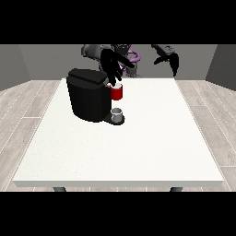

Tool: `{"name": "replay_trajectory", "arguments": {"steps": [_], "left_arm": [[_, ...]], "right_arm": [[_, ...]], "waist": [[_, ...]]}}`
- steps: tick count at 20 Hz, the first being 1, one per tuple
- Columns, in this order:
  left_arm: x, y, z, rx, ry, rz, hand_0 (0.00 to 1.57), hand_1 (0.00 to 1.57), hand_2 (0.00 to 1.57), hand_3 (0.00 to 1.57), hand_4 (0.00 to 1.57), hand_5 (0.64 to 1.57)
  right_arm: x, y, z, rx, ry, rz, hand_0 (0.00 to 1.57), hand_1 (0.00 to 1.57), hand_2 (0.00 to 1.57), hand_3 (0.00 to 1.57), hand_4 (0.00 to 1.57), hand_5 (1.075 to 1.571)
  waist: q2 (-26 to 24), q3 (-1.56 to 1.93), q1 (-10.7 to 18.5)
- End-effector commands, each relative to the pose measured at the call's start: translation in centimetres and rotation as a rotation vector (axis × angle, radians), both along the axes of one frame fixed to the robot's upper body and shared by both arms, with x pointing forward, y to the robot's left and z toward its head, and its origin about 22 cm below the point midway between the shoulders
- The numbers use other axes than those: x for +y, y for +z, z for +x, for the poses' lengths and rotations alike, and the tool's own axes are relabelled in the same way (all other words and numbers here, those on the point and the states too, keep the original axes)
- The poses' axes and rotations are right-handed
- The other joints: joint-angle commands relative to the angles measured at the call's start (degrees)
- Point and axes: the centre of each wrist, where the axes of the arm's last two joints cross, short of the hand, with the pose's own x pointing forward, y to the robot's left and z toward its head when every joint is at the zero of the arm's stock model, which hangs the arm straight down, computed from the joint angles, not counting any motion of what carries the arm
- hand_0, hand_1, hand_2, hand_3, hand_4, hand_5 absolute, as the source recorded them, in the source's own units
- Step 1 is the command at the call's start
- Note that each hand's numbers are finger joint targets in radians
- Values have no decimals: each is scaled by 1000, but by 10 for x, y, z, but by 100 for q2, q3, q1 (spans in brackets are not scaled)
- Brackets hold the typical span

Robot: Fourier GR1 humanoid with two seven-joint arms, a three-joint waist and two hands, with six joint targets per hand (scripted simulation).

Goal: Insert the coffee pod into the coffee machine and close the lid

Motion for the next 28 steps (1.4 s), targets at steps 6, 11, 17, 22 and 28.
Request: {"name": "replay_trajectory", "arguments": {"steps": [6,11,17,22,28], "left_arm": [[-28,30,11,-99,-99,3,0,0,0,0,254,1571],[-28,47,10,-121,-100,-9,0,0,0,0,312,1571],[-16,38,8,-109,-82,-18,0,0,0,0,349,1571],[-2,13,-3,-40,-59,-18,0,0,0,0,248,1571],[37,-25,-21,68,63,-31,0,0,0,0,266,1571]], "right_arm": [[61,64,-15,-361,261,-29,0,0,0,0,0,1571],[66,60,0,-398,306,7,0,0,0,0,0,1571],[92,48,8,-424,394,27,0,0,0,0,0,1571],[117,8,9,-412,482,43,0,0,0,0,0,1571],[146,-53,-5,-372,618,131,0,0,0,0,263,1571]], "waist": [[641,-247,1015],[846,-251,1017],[703,-253,690],[320,-253,377],[-319,-252,-289]]}}
